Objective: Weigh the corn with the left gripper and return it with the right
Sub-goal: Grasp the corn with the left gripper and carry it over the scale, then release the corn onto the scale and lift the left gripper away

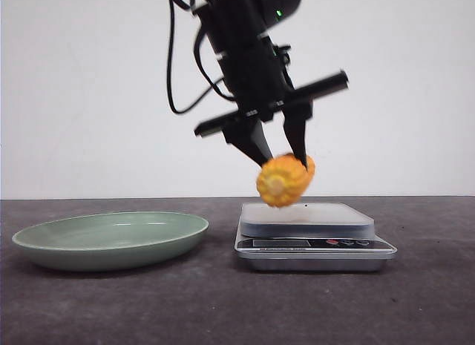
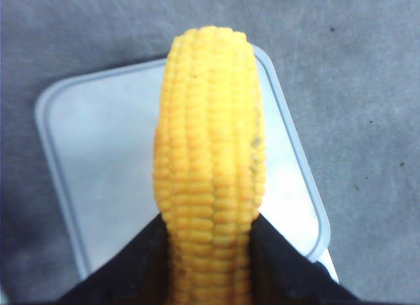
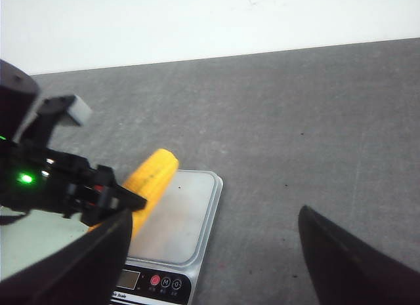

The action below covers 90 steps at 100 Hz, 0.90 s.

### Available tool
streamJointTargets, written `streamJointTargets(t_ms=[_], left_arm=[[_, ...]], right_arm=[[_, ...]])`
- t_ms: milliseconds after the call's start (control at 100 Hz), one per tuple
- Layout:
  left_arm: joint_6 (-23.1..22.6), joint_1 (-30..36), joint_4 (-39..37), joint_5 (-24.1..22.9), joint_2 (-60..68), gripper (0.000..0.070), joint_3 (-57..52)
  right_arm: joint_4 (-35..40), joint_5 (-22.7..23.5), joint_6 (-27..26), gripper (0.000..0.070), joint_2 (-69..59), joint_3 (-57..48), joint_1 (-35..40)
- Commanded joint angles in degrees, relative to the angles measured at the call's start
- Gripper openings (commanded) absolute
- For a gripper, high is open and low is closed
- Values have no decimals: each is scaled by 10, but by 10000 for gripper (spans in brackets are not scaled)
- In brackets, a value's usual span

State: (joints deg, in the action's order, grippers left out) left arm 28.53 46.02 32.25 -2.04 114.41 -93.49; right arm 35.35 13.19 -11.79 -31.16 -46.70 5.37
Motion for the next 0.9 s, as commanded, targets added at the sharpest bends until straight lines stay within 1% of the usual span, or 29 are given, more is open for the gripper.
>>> streamJointTargets(t_ms=[0,90,130,160,220,250,280,310,460,480,540,570,640,760,820,890], left_arm=[[10,6,-6,-3,19,10,-21],[9,8,-3,-1,29,13,-21],[7,8,-2,3,30,42,-21],[6,8,-2,3,31,94,-21],[2,9,-2,3,31,252,-21],[0,9,-3,3,31,320,-21],[0,9,-3,3,31,371,-21],[-3,9,-3,3,31,402,-21],[-10,9,-5,3,31,409,-24],[-12,9,-1,3,31,418,-27],[-20,9,18,2,23,476,-41],[-32,9,27,-1,17,484,-49],[-59,9,50,-24,-6,484,-72],[-115,6,83,-77,-65,482,-114],[-135,0,94,-110,-103,482,-129],[-153,-12,102,-130,-158,480,-137]], right_arm=[[-5,-1,7,511,-2,-10,2],[-5,-2,7,511,-2,-10,2],[-5,-1,7,511,-2,-10,2],[-5,-1,7,511,-2,-10,2],[-5,-1,7,511,-2,-10,2],[-5,-1,7,511,-2,-10,2],[-5,-1,7,511,-2,-10,2],[-5,-1,7,511,-2,-10,2],[-4,-2,7,511,-2,-10,2],[-4,-2,7,511,-2,-10,2],[-1,-2,7,511,-2,-10,2],[0,-2,7,511,-2,-10,2],[1,-2,7,511,-2,-10,2],[5,-2,7,511,-2,-10,2],[7,-1,7,511,-2,-10,2],[9,-1,7,511,-2,-10,2]])
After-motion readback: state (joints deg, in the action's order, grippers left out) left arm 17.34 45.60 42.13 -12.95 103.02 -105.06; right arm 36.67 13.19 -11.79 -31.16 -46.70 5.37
